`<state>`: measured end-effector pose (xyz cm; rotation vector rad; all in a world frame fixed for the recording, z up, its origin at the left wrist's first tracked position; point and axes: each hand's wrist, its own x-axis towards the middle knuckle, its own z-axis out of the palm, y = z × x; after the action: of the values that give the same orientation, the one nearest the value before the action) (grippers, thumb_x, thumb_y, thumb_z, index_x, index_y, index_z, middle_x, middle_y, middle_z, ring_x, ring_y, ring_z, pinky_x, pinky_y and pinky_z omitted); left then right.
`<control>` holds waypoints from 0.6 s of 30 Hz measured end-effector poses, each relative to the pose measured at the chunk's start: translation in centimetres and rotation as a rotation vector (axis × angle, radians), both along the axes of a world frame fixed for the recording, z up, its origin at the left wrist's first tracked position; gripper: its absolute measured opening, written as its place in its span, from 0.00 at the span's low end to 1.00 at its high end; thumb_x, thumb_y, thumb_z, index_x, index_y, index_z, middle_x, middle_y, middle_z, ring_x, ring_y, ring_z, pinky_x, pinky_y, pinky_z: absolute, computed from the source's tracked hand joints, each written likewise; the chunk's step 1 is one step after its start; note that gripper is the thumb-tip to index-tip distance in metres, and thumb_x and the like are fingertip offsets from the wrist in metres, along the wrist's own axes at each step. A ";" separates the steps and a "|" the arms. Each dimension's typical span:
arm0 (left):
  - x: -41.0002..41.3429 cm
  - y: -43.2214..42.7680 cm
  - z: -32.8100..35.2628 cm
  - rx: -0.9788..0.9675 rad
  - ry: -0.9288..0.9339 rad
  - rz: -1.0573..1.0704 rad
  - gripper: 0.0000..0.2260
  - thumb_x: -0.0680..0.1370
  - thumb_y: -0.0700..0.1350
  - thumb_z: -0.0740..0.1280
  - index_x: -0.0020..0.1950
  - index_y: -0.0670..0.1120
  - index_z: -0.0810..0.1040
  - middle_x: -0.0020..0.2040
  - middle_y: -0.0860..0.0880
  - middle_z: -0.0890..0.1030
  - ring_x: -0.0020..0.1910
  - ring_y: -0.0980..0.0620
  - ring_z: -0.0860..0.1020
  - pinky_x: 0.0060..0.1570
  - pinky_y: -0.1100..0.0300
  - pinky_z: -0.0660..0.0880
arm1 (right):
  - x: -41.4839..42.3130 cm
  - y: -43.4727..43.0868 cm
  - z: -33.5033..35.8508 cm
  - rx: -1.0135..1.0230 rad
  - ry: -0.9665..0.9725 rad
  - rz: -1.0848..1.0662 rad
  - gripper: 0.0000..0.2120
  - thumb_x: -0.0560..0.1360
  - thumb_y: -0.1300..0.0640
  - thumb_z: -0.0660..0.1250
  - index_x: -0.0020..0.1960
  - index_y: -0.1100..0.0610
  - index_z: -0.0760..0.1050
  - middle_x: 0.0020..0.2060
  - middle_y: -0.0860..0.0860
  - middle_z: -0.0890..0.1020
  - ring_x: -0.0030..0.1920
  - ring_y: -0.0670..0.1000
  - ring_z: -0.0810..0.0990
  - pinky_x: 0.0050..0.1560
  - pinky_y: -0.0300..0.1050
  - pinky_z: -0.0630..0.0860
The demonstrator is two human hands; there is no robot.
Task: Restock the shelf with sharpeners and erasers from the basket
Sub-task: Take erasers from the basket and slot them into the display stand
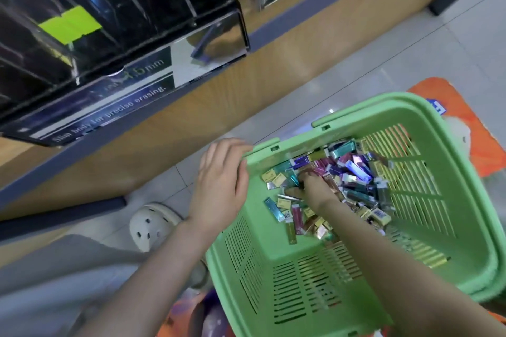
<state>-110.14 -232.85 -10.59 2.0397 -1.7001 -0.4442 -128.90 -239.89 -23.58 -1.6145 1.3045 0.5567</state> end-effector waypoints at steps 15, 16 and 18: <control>-8.6 1.0 -1.8 0.510 1.272 0.601 0.26 0.77 0.58 0.58 0.64 0.38 0.69 0.52 0.42 0.79 0.49 0.49 0.77 0.47 0.65 0.73 | 0.8 3.6 11.8 -0.075 -0.531 -0.151 0.09 0.81 0.60 0.57 0.59 0.58 0.72 0.49 0.52 0.77 0.49 0.44 0.76 0.49 0.31 0.72; -8.7 0.9 -1.8 0.482 1.265 0.630 0.22 0.79 0.55 0.60 0.62 0.37 0.70 0.50 0.40 0.78 0.45 0.48 0.77 0.42 0.66 0.73 | 0.8 4.1 12.1 -0.059 -0.543 -0.079 0.13 0.81 0.61 0.55 0.65 0.59 0.69 0.53 0.53 0.74 0.54 0.47 0.73 0.57 0.34 0.70; -8.4 1.1 -2.2 0.443 1.190 0.676 0.15 0.81 0.49 0.61 0.57 0.36 0.73 0.49 0.40 0.80 0.44 0.48 0.78 0.41 0.66 0.74 | 0.3 4.5 12.4 -0.043 -0.566 0.031 0.18 0.82 0.62 0.53 0.71 0.58 0.64 0.55 0.49 0.69 0.56 0.45 0.68 0.63 0.34 0.64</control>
<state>-118.56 -231.74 -12.77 1.7782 -0.2034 -1.4637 -128.62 -235.39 -11.15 -1.6678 0.8720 0.0701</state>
